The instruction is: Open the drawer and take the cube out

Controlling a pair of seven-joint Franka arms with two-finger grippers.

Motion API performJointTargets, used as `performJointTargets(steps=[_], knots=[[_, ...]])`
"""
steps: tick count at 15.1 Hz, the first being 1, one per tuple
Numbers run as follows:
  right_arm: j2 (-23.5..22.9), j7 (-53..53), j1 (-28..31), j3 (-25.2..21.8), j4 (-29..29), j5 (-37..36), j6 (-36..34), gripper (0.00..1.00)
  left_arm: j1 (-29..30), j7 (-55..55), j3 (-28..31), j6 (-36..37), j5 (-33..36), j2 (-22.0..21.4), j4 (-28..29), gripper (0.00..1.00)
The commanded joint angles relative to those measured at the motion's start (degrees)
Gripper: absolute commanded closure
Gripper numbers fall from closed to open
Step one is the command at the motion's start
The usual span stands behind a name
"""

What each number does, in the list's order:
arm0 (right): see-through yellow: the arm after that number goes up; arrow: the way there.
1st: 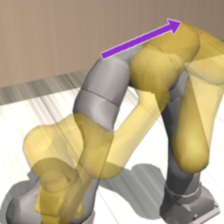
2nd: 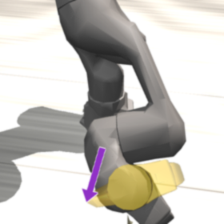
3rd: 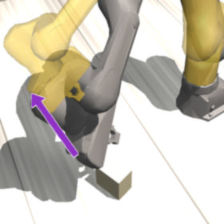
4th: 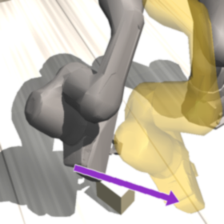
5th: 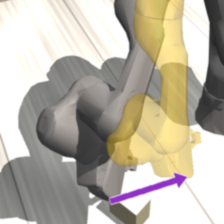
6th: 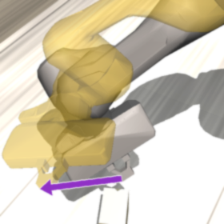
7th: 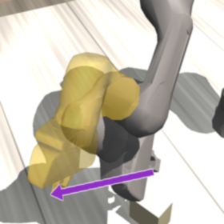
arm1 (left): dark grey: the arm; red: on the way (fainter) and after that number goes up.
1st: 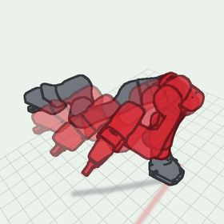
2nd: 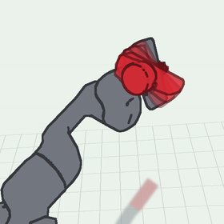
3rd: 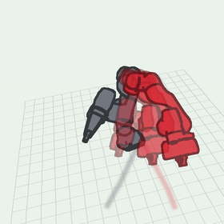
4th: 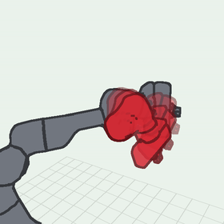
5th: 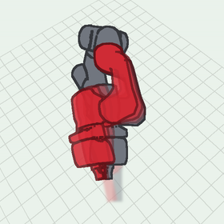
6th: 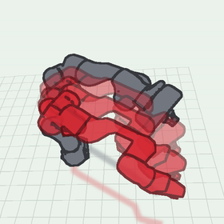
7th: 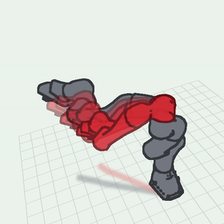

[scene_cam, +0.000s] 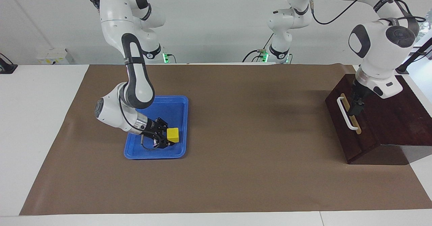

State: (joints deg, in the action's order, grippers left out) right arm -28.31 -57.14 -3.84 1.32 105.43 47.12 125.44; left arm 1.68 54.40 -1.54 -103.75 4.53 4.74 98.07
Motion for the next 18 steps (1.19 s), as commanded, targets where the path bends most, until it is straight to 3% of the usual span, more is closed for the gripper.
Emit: performJointTargets(steps=[1,7,10,11,15,18], knots=[[0.63,-0.07,0.23,0.26,0.57,-0.28,-0.37,0.21,-2.9,-15.04,0.48,6.35,-4.52,-5.69,-0.07,0.0],[1.24,-5.08,0.49,0.17,-2.85,-0.71,-5.11,0.16,-2.48,-46.9,1.36,13.74,-4.71,-8.78,-0.68,0.0],[2.47,-8.33,0.76,-0.44,-5.93,-1.07,-10.02,0.04,-2.38,-47.46,1.1,14.8,-4.8,-9.39,-0.07,0.0],[4.82,-9.9,0.67,-1.75,-7.07,-2.55,-12.65,0.0,-2.73,-47.28,0.49,14.54,-4.71,-9.39,-0.24,0.0],[13.7,-9.84,1.37,-2.73,-7.43,-9.74,-15.66,0.0,-4.75,-49.47,0.05,15.68,-4.62,-9.13,-0.68,0.0],[16.62,-8.78,1.46,-2.64,-11.54,-17.05,-20.74,0.0,-5.2,-52.36,-0.56,17.96,-4.8,-9.13,-0.59,0.0]])
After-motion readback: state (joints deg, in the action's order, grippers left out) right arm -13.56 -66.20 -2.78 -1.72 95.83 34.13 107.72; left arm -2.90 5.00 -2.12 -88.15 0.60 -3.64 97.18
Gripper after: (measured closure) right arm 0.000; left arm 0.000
